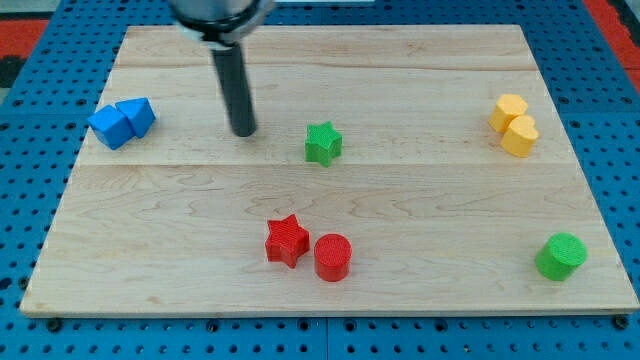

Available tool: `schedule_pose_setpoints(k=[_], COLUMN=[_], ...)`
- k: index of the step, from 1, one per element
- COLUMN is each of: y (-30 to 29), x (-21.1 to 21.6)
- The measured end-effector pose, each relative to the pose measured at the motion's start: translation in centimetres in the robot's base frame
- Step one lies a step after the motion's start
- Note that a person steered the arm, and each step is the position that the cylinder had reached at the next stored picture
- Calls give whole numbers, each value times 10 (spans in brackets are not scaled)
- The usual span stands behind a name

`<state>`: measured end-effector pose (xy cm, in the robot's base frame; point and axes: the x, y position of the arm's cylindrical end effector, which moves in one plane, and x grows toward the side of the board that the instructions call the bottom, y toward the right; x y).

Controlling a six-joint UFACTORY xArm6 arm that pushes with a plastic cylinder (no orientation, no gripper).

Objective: Slide the green star diagonally top left to the green circle

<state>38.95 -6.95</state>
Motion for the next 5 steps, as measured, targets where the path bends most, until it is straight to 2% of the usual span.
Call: schedule_pose_setpoints(k=[1, 2, 4, 5], y=[85, 138, 85, 140], x=[25, 57, 44, 70])
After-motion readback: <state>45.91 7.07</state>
